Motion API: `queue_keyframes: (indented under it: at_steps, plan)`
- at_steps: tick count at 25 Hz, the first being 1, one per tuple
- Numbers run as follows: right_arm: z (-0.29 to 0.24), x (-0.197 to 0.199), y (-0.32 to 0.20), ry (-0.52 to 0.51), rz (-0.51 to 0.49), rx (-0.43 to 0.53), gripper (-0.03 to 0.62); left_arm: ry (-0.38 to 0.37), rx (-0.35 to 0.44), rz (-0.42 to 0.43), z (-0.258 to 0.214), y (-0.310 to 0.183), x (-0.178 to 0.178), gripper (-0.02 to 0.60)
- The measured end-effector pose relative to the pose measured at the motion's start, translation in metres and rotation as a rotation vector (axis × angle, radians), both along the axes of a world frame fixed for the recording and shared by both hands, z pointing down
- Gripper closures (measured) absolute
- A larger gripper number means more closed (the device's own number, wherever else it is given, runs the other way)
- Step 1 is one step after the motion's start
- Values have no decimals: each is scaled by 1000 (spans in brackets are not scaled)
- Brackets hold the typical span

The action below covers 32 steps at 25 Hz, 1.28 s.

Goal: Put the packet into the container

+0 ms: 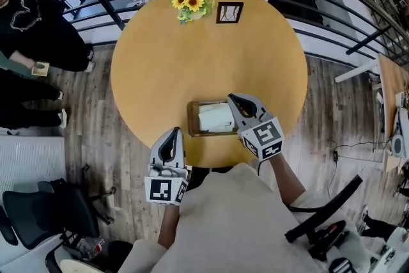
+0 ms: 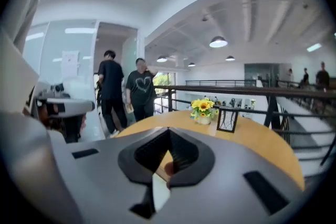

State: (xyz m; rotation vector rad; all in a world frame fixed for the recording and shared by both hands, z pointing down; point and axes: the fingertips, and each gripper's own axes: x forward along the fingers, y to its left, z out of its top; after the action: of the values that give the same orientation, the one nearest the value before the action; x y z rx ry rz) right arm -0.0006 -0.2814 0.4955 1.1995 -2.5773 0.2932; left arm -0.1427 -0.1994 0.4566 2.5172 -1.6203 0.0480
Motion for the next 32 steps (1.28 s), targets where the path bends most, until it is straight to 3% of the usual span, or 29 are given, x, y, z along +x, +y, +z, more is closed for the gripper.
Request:
queue_keyframes:
  at_steps: [3,7,14,22,32]
  plan:
    - [-18,13,1,-230,104,-42,591,-11,11,2,-7,0,4,577]
    - [-27,17,4,-309,135,-38,591,-26,38,16,-16,-4,13,577]
    - [-28,31,26,-240,125,-6,591,-50,38,37,-20,8,41,577]
    - [-40,52,50,-85,110,159,591,-69,94,58,-20,20,78,577]
    - [-68,56,82,-83,146,247,591,-66,169,113,-46,37,89,577]
